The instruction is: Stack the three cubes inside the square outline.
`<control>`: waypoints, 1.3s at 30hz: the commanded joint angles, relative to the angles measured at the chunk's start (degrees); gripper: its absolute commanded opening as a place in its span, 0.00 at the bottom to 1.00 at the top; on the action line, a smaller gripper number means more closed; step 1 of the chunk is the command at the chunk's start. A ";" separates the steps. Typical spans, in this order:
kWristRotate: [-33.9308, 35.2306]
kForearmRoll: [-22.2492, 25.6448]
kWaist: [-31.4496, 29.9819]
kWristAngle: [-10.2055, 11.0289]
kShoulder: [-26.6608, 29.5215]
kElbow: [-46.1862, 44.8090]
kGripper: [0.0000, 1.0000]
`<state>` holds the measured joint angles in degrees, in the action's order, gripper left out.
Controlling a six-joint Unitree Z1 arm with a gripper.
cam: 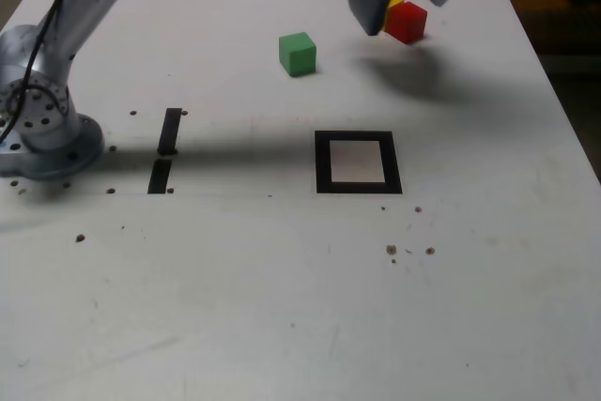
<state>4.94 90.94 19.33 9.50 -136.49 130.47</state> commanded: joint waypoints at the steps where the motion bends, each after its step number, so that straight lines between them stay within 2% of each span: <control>1: 0.70 0.88 0.09 -0.12 -0.65 5.68 0.92; 11: 3.29 1.48 2.24 -0.77 -4.64 7.66 0.91; 25: 4.44 1.26 4.64 -2.92 -8.83 10.36 0.86; 35: 4.65 0.42 5.51 -1.68 -11.21 11.68 0.82; 39: 4.66 0.07 5.80 -1.44 -11.45 12.05 0.76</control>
<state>9.57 90.63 24.95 7.96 -147.85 142.21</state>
